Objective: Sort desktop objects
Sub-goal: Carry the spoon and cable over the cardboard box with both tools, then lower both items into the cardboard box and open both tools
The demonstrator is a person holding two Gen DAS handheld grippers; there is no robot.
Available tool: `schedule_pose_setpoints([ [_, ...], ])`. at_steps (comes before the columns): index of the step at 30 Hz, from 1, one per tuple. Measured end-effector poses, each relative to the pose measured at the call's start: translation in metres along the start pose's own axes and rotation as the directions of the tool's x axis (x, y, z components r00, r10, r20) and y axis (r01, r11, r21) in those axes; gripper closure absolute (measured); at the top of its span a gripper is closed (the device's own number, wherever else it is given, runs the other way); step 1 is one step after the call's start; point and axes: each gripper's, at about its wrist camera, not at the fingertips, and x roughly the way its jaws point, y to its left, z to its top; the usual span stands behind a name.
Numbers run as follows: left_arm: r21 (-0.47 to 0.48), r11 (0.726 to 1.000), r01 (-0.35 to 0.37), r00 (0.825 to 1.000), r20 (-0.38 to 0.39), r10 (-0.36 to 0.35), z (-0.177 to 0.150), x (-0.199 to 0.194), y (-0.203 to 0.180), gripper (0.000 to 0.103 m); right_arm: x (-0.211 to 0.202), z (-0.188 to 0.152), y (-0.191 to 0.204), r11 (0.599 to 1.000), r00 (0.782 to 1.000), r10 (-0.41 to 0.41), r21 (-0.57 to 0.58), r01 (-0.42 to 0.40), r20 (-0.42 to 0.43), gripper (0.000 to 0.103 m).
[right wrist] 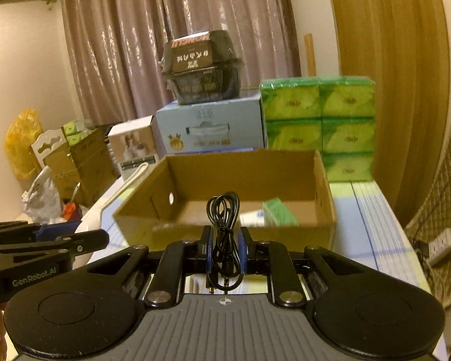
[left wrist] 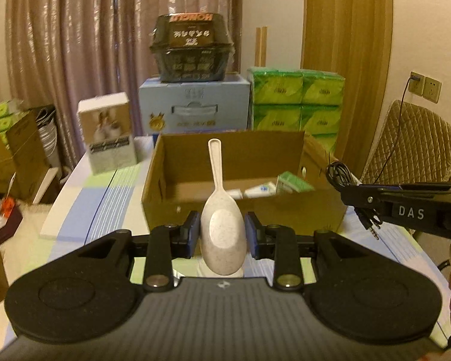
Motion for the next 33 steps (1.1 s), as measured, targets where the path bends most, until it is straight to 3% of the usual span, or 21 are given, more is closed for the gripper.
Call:
schedule_pose_setpoints([
  [7, 0.0, 1.0, 0.03, 0.999, -0.015, -0.03, 0.04, 0.051, 0.009, 0.076, 0.048, 0.033, -0.012, 1.0, 1.0, 0.009, -0.007, -0.01, -0.008, 0.09],
  [14, -0.014, 0.999, 0.044, 0.997, -0.069, -0.045, 0.059, 0.103, 0.022, 0.076, 0.096, 0.048, -0.019, 1.0, 0.999, -0.001, -0.013, 0.0, -0.033, 0.09],
  [33, -0.067, 0.996, 0.065, 0.986, -0.146, -0.074, 0.067, 0.172, 0.046, 0.075, 0.154, 0.046, -0.028, 1.0, 0.997, -0.001, -0.005, 0.001, -0.082, 0.09],
])
